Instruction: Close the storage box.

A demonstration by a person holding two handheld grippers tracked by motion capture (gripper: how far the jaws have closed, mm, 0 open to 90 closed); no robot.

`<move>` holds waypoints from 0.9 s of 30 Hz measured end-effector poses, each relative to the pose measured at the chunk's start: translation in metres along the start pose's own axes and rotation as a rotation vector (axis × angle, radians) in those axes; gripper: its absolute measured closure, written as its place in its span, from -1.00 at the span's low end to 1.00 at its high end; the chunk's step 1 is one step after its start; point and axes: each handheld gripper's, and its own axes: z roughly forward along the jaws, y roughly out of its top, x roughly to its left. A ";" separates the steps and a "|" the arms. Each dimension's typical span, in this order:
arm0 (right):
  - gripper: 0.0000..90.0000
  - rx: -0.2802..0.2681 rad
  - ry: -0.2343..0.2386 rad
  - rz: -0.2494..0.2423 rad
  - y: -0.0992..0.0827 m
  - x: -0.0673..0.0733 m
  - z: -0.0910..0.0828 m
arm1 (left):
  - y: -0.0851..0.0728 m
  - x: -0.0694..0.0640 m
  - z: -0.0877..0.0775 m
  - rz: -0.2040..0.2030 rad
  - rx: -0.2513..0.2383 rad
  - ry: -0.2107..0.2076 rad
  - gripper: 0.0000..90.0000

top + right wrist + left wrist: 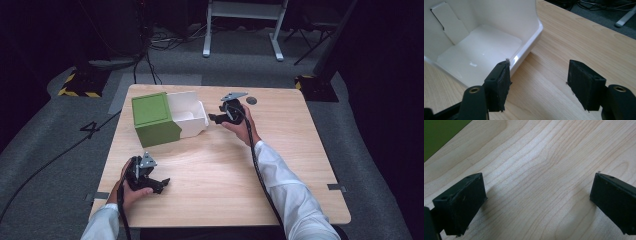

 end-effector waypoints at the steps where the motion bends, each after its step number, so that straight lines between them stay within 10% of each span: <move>1: -0.21 0.005 0.000 -0.004 0.000 0.002 0.002 | 0.000 0.000 0.000 0.000 0.000 0.000 -0.99; 27: 0.16 0.075 0.124 0.023 0.001 0.027 0.039 | 0.000 0.000 0.000 -0.001 0.002 -0.001 -0.99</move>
